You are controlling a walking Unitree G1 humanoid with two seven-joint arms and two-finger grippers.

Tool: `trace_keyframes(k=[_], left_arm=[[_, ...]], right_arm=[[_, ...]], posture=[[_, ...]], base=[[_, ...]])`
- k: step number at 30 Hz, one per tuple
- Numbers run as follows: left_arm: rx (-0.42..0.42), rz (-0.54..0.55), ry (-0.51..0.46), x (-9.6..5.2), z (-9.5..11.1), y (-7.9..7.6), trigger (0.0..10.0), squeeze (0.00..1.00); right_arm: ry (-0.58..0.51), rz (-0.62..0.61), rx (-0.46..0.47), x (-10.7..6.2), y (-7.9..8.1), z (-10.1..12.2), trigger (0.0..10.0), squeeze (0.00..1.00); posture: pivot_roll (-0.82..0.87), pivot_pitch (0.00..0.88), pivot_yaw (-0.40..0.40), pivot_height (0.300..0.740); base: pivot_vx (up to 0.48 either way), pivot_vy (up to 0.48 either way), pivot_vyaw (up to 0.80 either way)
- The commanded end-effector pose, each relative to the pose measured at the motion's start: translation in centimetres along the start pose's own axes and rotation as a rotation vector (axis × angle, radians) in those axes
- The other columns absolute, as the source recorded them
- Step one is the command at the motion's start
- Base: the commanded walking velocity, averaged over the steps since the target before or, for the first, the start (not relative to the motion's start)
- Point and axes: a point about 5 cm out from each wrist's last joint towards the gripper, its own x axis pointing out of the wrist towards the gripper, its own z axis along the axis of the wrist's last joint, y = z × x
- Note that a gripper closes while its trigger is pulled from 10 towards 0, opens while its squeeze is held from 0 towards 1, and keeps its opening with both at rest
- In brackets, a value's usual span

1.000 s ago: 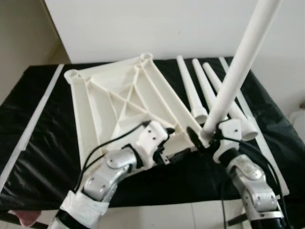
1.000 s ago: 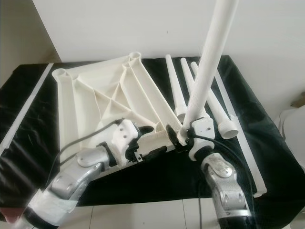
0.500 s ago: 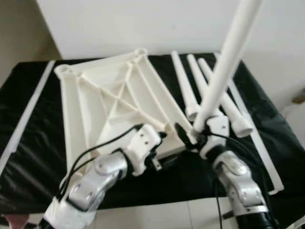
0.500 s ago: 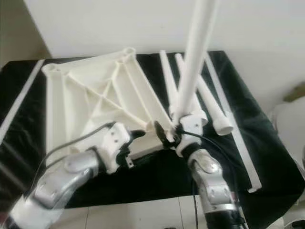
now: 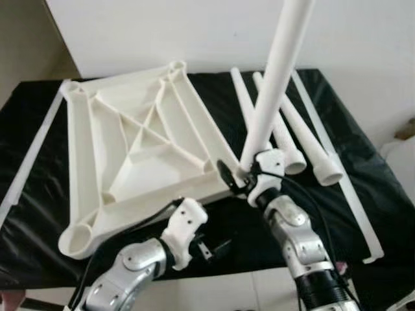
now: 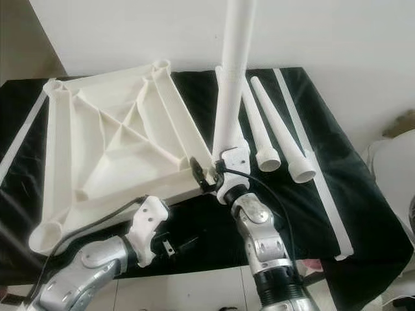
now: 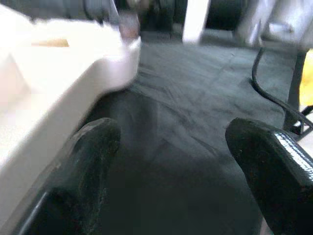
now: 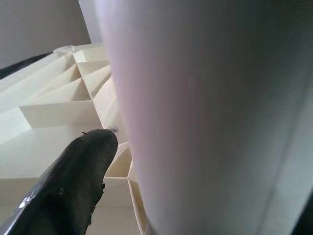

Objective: Building children table

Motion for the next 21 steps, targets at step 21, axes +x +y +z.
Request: trace_keyframes(k=[21], left_arm=[[0.066,0.257,0.066,-0.6,-0.4,5.0,10.0,0.0]], right_arm=[[-0.016,-0.026,0.069,-4.8,-3.7,1.1,10.0,0.0]], posture=[[-0.11,0.161,0.045,0.74]], base=[[0.0,0.0,0.0]])
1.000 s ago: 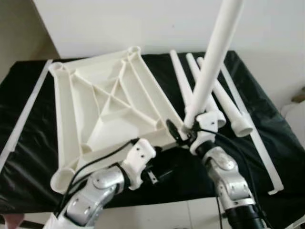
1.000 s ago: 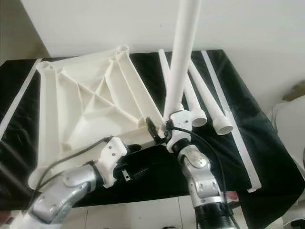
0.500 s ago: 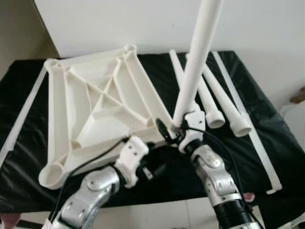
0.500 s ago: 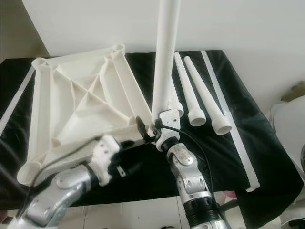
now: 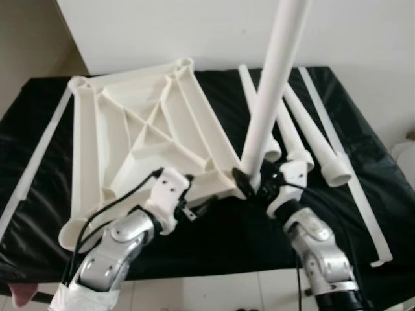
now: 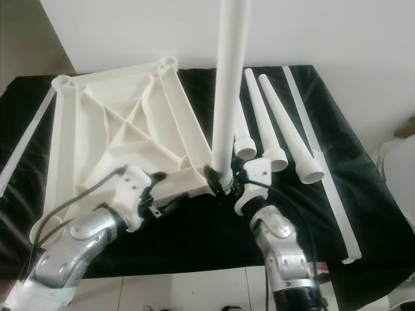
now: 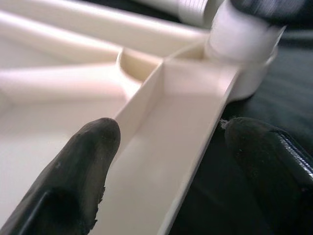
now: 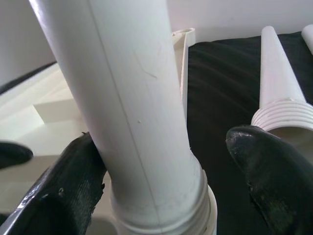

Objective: Building children table

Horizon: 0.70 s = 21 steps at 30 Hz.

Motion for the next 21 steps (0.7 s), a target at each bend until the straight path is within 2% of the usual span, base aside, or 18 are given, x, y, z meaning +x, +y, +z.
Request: trace_keyframes(k=[1,3,4,10,14,16,17,19,21], left_arm=[[0.018,0.028,0.06,-0.1,-0.9,0.3,10.0,0.0],[0.031,0.022,0.079,-0.2,-1.2,0.3,10.0,0.0],[0.041,0.019,0.121,-0.4,-1.9,0.5,10.0,0.0],[0.05,0.046,0.19,-0.3,-2.9,0.9,10.0,0.0],[0.05,0.064,0.208,-0.3,-3.1,1.2,10.0,0.0],[0.021,0.096,0.218,0.0,-3.1,1.3,10.0,0.0],[0.021,0.096,0.218,0.0,-3.1,1.3,10.0,0.0],[-0.025,0.136,0.23,0.3,-3.1,1.2,10.0,0.0],[-0.038,0.158,0.223,0.7,-2.9,0.9,10.0,0.0]], right_arm=[[-0.008,-0.007,0.014,-0.5,-0.6,0.3,10.0,0.0],[-0.011,-0.011,0.007,-0.7,-0.9,0.6,10.0,0.0],[-0.038,-0.027,0.009,-0.8,-1.7,1.5,10.0,0.0],[-0.098,-0.018,0.051,-1.2,-2.2,3.2,10.0,0.0],[-0.086,0.001,0.047,-1.5,-2.2,3.4,10.0,0.0],[-0.013,0.073,0.011,-2.3,-1.7,2.7,10.0,0.0],[-0.013,0.073,0.011,-2.3,-1.7,2.7,10.0,0.0],[0.082,0.183,-0.023,-3.4,-0.7,1.6,10.0,0.0],[0.134,0.241,-0.03,-4.1,-0.1,1.0,10.0,0.0]], posture=[[-0.11,0.162,0.046,0.74],[-0.11,0.163,0.048,0.74],[-0.12,0.165,0.049,0.74],[-0.12,0.167,0.048,0.74],[-0.12,0.168,0.048,0.74],[-0.12,0.167,0.051,0.74],[-0.12,0.167,0.051,0.74],[-0.13,0.168,0.052,0.74],[-0.13,0.168,0.052,0.74]], base=[[0.0,0.0,0.0],[0.0,0.0,0.0],[0.0,0.0,0.0],[0.0,0.0,0.0],[0.0,0.0,0.0],[0.0,0.0,0.0],[0.0,0.0,0.0],[0.0,0.0,0.0],[0.0,0.0,0.0]])
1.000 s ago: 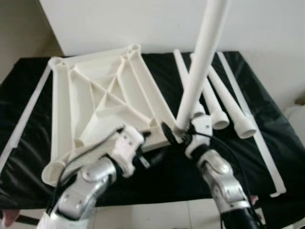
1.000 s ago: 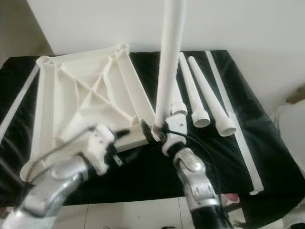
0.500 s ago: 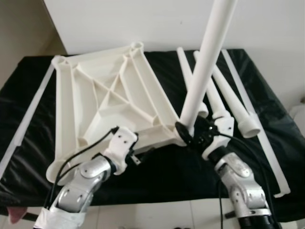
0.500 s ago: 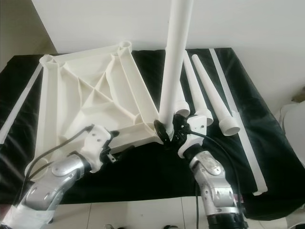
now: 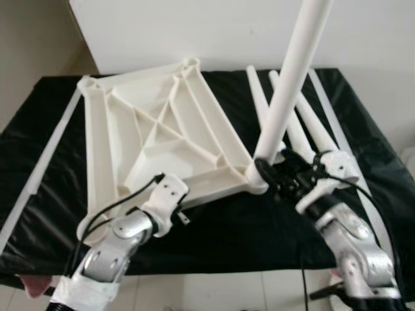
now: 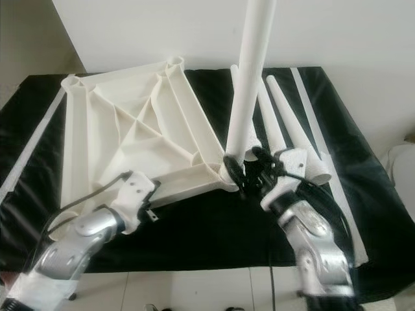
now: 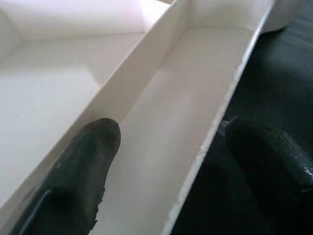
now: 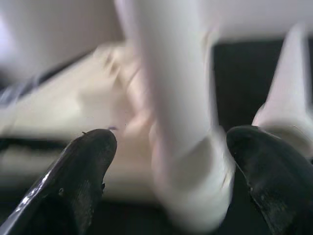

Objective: Building children table

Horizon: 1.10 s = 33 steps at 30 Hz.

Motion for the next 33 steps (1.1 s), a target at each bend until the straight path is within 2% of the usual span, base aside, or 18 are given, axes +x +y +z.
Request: trace_keyframes(k=[1,6,10,16,19,21,25,28,32,33], left_arm=[[-0.047,0.139,0.073,0.3,-1.4,0.1,10.0,0.0],[-0.086,0.216,0.074,0.7,-1.1,0.2,10.0,0.0],[-0.083,0.3,0.099,0.9,-0.8,0.5,10.0,0.0],[-0.115,0.328,0.119,1.2,-0.5,0.4,10.0,0.0],[-0.149,0.377,0.138,1.4,0.2,0.2,10.0,0.0],[-0.14,0.383,0.154,1.4,0.3,0.1,9.9,0.0],[-0.173,0.416,0.14,1.6,0.7,-0.1,10.0,0.0],[-0.21,0.49,0.143,1.6,0.7,0.5,10.0,0.0],[-0.217,0.622,0.138,1.1,0.8,2.2,10.0,0.0],[-0.217,0.622,0.138,1.1,0.8,2.2,10.0,0.0]], right_arm=[[0.034,0.08,-0.008,0.0,1.1,-0.3,10.0,0.0],[0.067,0.108,-0.013,-0.3,1.4,-0.6,10.0,0.0],[0.071,0.122,0.0,-0.4,1.5,-0.5,10.0,0.0],[0.086,0.157,0.014,-0.7,2.0,-0.5,10.0,0.0],[0.104,0.158,0.009,-1.1,2.0,-0.7,10.0,0.0],[0.108,0.162,0.009,-1.2,2.0,-0.7,10.0,0.0],[0.111,0.166,0.012,-1.2,2.1,-0.6,10.0,0.0],[0.111,0.162,0.013,-1.2,2.2,-0.6,10.0,0.0],[0.103,0.157,0.016,-1.0,2.3,-0.6,10.0,0.0],[0.103,0.157,0.016,-1.0,2.3,-0.6,10.0,0.0]], posture=[[-0.13,0.168,0.054,0.74],[-0.13,0.169,0.057,0.74],[-0.13,0.169,0.06,0.74],[-0.14,0.17,0.061,0.74],[-0.14,0.171,0.066,0.74],[-0.14,0.172,0.066,0.74],[-0.15,0.171,0.068,0.74],[-0.15,0.17,0.07,0.74],[-0.15,0.168,0.072,0.74],[-0.15,0.168,0.072,0.74]], base=[[0.0,0.0,0.0],[0.0,0.0,0.0],[0.0,0.0,0.0],[0.0,0.0,0.0],[0.0,0.0,0.0],[0.0,0.0,0.0],[0.0,0.0,0.0],[0.0,0.0,0.0],[0.0,0.0,0.0],[0.0,0.0,0.0]])
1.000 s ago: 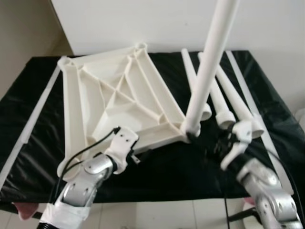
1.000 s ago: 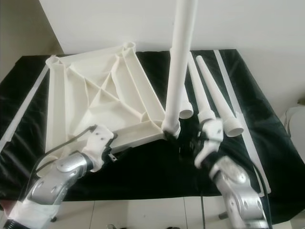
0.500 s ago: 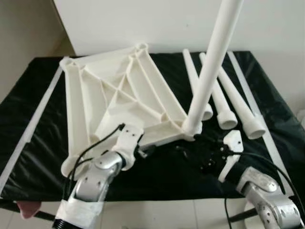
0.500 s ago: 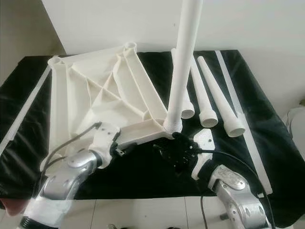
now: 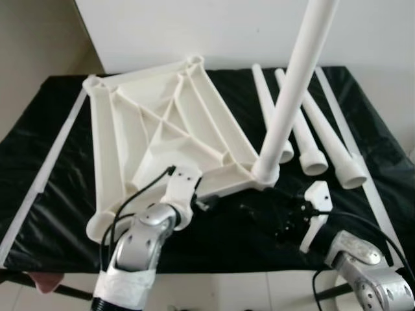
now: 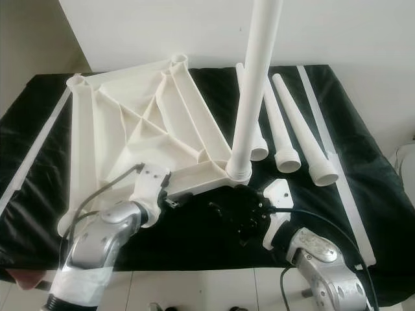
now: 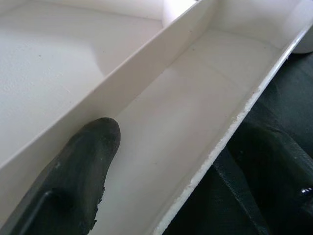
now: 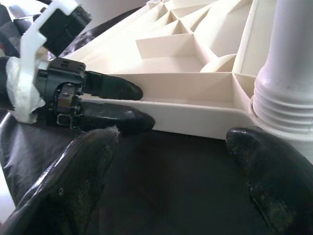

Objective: Building children table

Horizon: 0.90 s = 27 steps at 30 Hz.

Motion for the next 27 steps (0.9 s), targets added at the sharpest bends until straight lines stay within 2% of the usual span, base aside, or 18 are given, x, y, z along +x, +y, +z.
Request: trace_keyframes(k=[1,2,4,7,12,17,18,19,20,21,22,24,25,27], left_arm=[[-0.04,0.515,0.027,-0.9,-0.7,3.9,10.0,0.0],[-0.04,0.515,0.027,-0.9,-0.7,3.9,10.0,0.0],[-0.062,0.585,0.037,-1.2,-0.8,5.0,10.0,0.0],[-0.03,0.638,0.042,-1.4,-0.5,5.8,10.0,0.0],[-0.011,0.641,0.034,-1.5,-0.4,5.7,10.0,0.0],[0.048,0.569,-0.025,-1.1,0.7,4.9,10.0,0.0],[0.013,0.428,-0.144,-0.6,2.2,3.4,10.0,0.0],[-0.001,0.367,-0.197,-0.4,2.9,2.8,10.0,0.0],[-0.001,0.367,-0.197,-0.4,2.9,2.8,10.0,0.0],[0.0,0.251,-0.278,-0.5,4.0,1.6,10.0,0.0],[0.053,0.121,-0.381,-0.9,5.4,0.1,10.0,0.0],[0.103,0.044,-0.448,-1.4,6.3,-0.8,10.0,0.0],[0.103,0.044,-0.448,-1.4,6.3,-0.8,10.0,0.0],[0.128,-0.029,-0.489,-2.0,6.7,-1.5,10.0,0.0]], right_arm=[[0.0,0.013,0.015,0.1,0.4,-0.1,10.0,0.0],[0.0,0.013,0.015,0.1,0.4,-0.1,10.0,0.0],[-0.003,0.012,0.016,0.2,0.5,-0.1,10.0,0.0],[-0.007,0.01,0.019,0.2,0.6,-0.1,10.0,0.0],[-0.008,0.007,0.02,0.2,0.6,-0.1,10.0,0.0],[-0.006,0.004,0.023,0.0,0.7,-0.1,10.0,0.0],[-0.007,0.004,0.026,0.0,0.7,-0.2,10.0,0.0],[-0.006,0.003,0.028,0.0,0.6,-0.2,10.0,0.0],[-0.006,0.003,0.028,0.0,0.6,-0.2,10.0,0.0],[-0.006,0.004,0.029,0.1,0.6,-0.2,10.0,0.0],[-0.004,0.005,0.03,0.1,0.6,-0.3,10.0,0.0],[-0.003,0.006,0.03,0.2,0.5,-0.3,10.0,0.0],[-0.003,0.006,0.03,0.2,0.5,-0.3,10.0,0.0],[-0.001,0.005,0.029,0.1,0.4,-0.3,10.0,0.0]], posture=[[-0.15,0.168,0.071,0.74],[-0.15,0.168,0.071,0.74],[-0.15,0.168,0.073,0.74],[-0.15,0.17,0.074,0.74],[-0.15,0.172,0.076,0.74],[-0.15,0.172,0.077,0.74],[-0.15,0.172,0.075,0.74],[-0.15,0.173,0.075,0.74],[-0.15,0.173,0.075,0.74],[-0.15,0.173,0.073,0.74],[-0.15,0.173,0.072,0.74],[-0.15,0.172,0.071,0.74],[-0.15,0.172,0.071,0.74],[-0.15,0.172,0.07,0.74]], base=[[0.0,0.0,0.0],[0.0,0.0,0.0],[0.0,0.0,0.0],[0.0,0.0,0.0],[0.0,0.0,0.0],[0.0,0.0,0.0],[0.0,0.0,0.0],[0.0,0.0,0.0],[0.0,0.0,0.0],[0.0,0.0,0.0],[0.0,0.0,0.0],[0.0,0.0,0.0],[0.0,0.0,0.0],[0.0,0.0,0.0]])
